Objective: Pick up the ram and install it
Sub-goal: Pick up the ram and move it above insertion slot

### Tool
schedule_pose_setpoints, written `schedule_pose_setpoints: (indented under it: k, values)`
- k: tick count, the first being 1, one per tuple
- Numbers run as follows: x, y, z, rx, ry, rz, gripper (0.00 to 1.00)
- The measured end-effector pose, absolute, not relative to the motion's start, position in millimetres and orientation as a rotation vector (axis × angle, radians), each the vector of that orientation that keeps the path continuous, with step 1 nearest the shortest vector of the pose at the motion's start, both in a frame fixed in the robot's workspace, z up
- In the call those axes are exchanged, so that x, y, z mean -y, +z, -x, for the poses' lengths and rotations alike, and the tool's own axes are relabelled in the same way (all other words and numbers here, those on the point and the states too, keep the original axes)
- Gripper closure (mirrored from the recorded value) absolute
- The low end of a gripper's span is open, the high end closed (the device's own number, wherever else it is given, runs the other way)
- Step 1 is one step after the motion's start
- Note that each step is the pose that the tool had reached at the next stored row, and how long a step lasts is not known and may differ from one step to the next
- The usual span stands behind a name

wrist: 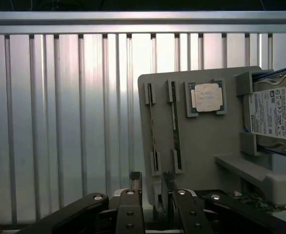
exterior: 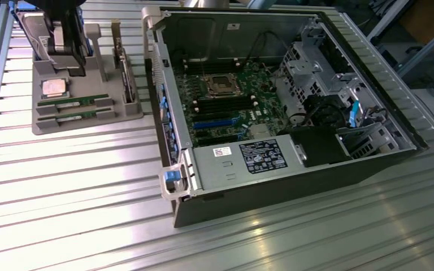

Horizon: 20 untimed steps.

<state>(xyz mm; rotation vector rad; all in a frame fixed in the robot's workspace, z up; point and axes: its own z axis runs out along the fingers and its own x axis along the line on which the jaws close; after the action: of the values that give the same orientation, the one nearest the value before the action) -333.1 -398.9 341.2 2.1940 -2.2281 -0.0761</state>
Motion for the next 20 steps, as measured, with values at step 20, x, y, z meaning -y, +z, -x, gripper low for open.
schedule_pose_setpoints:
  k: [20]
  values:
    - [399,328,333,2.228,-0.076,-2.194,0.7]
